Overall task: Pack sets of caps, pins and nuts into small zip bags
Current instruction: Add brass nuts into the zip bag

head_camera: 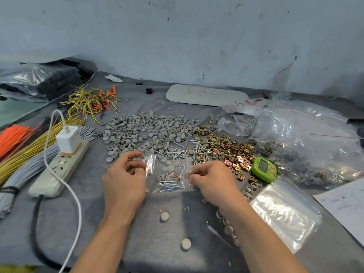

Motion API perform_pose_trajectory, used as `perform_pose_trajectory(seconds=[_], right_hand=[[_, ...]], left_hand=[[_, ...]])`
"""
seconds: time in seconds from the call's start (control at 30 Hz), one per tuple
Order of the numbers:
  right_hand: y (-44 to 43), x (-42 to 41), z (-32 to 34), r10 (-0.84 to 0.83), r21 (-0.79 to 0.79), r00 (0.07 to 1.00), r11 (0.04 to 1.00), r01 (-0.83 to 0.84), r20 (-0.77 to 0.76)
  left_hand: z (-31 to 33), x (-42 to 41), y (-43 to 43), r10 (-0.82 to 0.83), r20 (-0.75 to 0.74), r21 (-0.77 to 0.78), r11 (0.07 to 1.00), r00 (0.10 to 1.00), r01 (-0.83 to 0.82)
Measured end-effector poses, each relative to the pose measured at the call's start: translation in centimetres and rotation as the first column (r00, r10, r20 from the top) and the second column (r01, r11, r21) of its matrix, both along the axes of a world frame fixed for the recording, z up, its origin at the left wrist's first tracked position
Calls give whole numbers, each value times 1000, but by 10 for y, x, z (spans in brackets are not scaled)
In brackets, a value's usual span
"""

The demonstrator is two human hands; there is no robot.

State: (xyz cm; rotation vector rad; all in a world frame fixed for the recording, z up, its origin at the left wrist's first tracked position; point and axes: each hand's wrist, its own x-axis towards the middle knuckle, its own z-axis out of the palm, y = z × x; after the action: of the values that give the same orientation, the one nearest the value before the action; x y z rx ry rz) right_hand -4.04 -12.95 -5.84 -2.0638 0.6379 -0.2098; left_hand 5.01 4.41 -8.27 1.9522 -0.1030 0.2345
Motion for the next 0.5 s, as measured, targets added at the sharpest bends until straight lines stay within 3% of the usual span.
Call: perform_pose_trajectory(seconds=[0.2, 0.4, 0.5], right_hand=[[-13, -14, 11, -116, 162, 992, 981, 106, 53], [-17, -29, 8, 28, 31, 994, 999, -25, -106], [-20, -29, 8, 12, -97, 983, 995, -30, -183]], left_hand=[[0, -1, -1, -106, 25, 114, 988, 994, 103], [1, -1, -2, -128, 69, 225, 968, 989, 110], [1, -1, -2, -136, 87, 251, 962, 987, 110]])
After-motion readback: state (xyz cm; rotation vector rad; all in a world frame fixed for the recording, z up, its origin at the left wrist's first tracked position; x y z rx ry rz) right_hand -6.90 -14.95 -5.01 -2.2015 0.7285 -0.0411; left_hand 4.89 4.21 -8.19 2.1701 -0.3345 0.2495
